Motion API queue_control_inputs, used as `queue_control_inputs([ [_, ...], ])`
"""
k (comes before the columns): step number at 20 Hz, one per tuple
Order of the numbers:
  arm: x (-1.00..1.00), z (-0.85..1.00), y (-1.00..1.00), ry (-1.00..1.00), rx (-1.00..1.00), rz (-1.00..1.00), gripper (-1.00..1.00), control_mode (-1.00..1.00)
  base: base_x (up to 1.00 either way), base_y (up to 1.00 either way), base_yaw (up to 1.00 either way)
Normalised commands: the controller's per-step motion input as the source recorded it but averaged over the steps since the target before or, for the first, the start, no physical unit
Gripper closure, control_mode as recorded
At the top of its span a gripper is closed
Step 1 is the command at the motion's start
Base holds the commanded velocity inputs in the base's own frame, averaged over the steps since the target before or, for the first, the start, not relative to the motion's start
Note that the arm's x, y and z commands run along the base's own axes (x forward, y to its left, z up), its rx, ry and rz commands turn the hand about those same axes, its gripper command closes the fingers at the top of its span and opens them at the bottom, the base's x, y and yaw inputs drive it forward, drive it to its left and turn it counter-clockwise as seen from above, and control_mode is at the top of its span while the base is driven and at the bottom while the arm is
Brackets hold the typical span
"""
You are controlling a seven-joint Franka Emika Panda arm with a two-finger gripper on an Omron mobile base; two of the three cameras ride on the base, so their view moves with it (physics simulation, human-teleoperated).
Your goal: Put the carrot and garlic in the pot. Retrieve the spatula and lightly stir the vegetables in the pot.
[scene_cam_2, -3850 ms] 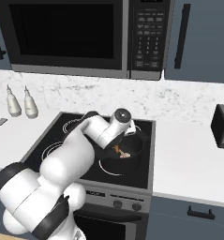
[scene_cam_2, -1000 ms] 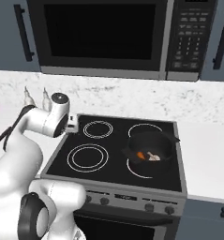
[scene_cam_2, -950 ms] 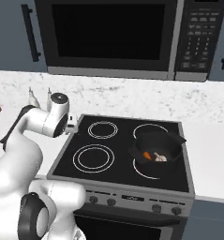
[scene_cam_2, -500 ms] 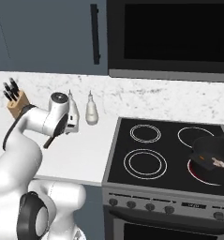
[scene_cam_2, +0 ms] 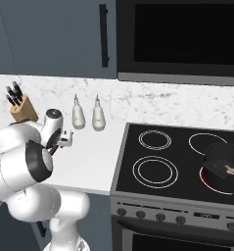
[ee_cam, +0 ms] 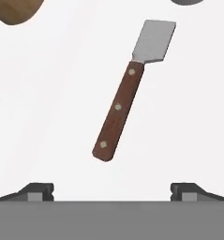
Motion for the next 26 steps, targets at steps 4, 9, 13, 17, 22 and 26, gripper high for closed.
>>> queue_control_inputs([
  [4,0.55,-0.34,0.37,0.13,-0.01,-0.09,-1.00,-1.00,0.00,0.00,0.00],
  [9,0.30,-0.37,0.09,0.04,-0.09,-0.01,-1.00,-1.00,0.00,0.00,0.00],
  [13,0.25,-0.29,0.01,0.00,-0.07,-0.03,-1.00,-1.00,0.00,0.00,0.00],
  [17,0.21,-0.29,0.06,0.00,-0.01,-0.04,-1.00,-1.00,0.00,0.00,0.00],
  [22,0.16,-0.28,0.10,0.00,0.00,-0.07,-1.00,-1.00,0.00,0.00,0.00],
  [26,0.05,-0.30,0.06,0.00,0.00,-0.09,-1.00,-1.00,0.00,0.00,0.00],
])
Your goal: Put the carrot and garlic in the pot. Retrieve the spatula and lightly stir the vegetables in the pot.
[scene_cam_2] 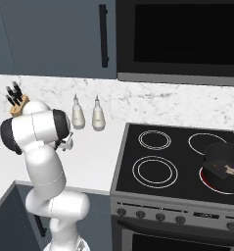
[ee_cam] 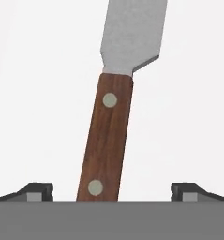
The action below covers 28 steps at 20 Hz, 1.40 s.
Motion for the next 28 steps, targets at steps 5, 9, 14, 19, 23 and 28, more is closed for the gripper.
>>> queue_control_inputs([
  [5,-0.10,-0.29,0.00,0.02,0.00,-0.09,1.00,-1.00,0.00,0.00,0.00],
  [9,-0.03,-0.11,-0.01,0.09,-0.01,-0.01,1.00,-1.00,0.00,0.00,0.00],
  [14,-0.35,0.18,-0.13,0.00,-0.03,0.03,1.00,-1.00,0.00,0.00,0.00],
  [19,-0.85,0.95,-0.17,-0.04,-0.09,0.15,1.00,-1.00,0.00,0.00,0.00],
  [23,-0.74,1.00,0.00,0.00,-0.06,0.16,1.00,-1.00,0.00,0.00,0.00],
  [28,-0.43,1.00,-0.06,0.00,-0.05,0.08,1.00,-1.00,0.00,0.00,0.00],
])
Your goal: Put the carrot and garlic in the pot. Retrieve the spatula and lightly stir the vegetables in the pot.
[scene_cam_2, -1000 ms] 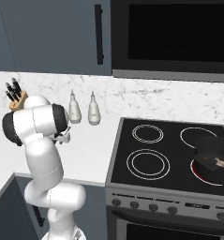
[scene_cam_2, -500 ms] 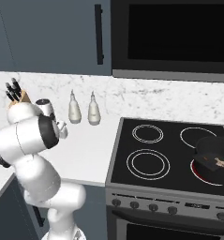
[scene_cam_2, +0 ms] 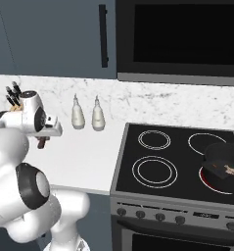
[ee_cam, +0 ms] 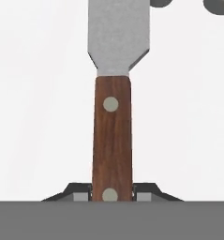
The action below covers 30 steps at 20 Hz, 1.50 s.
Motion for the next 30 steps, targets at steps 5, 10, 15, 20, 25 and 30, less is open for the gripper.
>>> queue_control_inputs([
  [5,-0.55,0.69,-0.33,0.00,0.00,0.02,1.00,-1.00,0.00,0.00,0.00],
  [10,-0.50,0.22,-0.32,0.00,0.00,0.00,1.00,-1.00,0.00,0.00,0.00],
  [15,-0.18,0.01,-0.34,0.01,0.00,0.00,1.00,1.00,-0.10,-0.22,0.00],
  [20,0.00,0.00,0.00,0.00,0.00,0.00,1.00,1.00,-0.42,-0.90,0.00],
  [25,0.00,0.00,0.00,0.00,0.00,0.00,1.00,1.00,-0.27,-0.98,0.00],
  [30,0.00,0.00,0.00,0.00,0.00,0.00,1.00,1.00,0.00,-0.98,0.00],
])
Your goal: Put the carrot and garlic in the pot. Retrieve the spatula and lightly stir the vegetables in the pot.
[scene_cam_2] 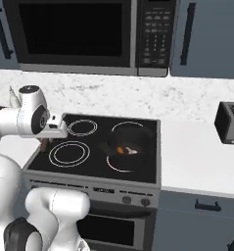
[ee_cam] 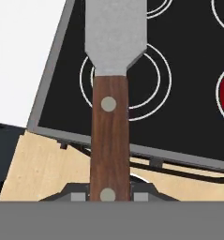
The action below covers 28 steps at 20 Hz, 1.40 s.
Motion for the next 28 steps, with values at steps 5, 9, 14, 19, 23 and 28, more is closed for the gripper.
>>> queue_control_inputs([
  [5,0.00,0.00,0.00,0.00,0.00,0.00,1.00,1.00,0.00,-0.91,0.00],
  [9,0.00,0.00,0.00,0.00,0.00,0.00,1.00,1.00,0.03,-0.66,0.00],
  [14,0.00,0.00,0.00,0.00,0.00,0.00,1.00,1.00,0.36,-0.30,0.02],
  [19,0.00,0.00,0.00,0.00,0.00,0.00,1.00,1.00,0.33,-0.35,0.07],
  [23,0.00,0.00,0.00,0.00,0.00,0.00,1.00,1.00,0.00,-0.49,0.08],
  [28,0.00,0.00,0.00,0.00,0.00,0.00,1.00,1.00,0.09,-0.21,0.07],
])
